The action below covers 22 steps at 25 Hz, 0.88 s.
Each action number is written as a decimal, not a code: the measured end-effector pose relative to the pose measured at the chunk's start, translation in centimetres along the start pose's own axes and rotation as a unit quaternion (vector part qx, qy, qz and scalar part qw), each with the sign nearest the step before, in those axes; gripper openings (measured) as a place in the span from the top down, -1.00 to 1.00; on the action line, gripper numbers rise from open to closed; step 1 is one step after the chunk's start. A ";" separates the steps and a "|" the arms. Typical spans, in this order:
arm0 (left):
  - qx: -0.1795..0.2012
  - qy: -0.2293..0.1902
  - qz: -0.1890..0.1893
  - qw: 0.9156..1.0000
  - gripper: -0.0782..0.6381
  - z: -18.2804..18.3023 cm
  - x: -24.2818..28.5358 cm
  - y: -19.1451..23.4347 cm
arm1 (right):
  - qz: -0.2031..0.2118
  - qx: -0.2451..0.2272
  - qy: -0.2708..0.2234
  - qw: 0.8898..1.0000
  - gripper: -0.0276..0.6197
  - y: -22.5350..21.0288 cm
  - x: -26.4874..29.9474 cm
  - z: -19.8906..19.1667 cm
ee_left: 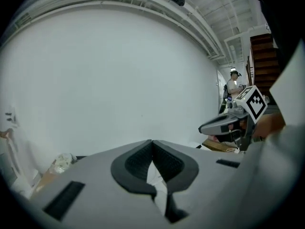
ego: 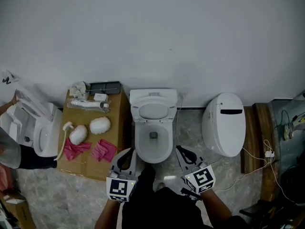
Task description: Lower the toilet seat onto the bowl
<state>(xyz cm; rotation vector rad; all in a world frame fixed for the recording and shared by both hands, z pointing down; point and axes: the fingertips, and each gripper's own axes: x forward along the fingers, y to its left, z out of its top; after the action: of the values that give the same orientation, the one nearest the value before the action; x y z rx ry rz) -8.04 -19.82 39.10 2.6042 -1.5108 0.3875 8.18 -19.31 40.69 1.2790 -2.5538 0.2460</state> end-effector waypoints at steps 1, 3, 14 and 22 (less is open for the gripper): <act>0.001 0.006 -0.010 1.000 0.76 0.0 1.3 0.5 | 0.003 -0.001 0.008 1.000 0.85 -0.7 1.1 -0.1; 0.016 0.019 -0.025 0.999 0.76 -0.5 4.0 1.7 | 0.012 -0.009 0.028 1.000 0.85 -2.2 3.4 -0.5; 0.074 0.100 -0.134 0.983 0.72 -4.7 16.2 7.1 | 0.075 -0.072 0.133 0.986 0.84 -9.8 15.0 -2.9; 0.145 0.176 -0.198 0.953 0.42 -11.1 23.7 9.0 | 0.101 -0.123 0.220 0.962 0.59 -14.0 21.6 -8.4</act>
<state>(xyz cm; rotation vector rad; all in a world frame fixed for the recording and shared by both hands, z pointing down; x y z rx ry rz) -6.50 -41.78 55.90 2.7602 -0.8481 1.0239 8.45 -41.73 55.94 0.7702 -2.2413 0.2174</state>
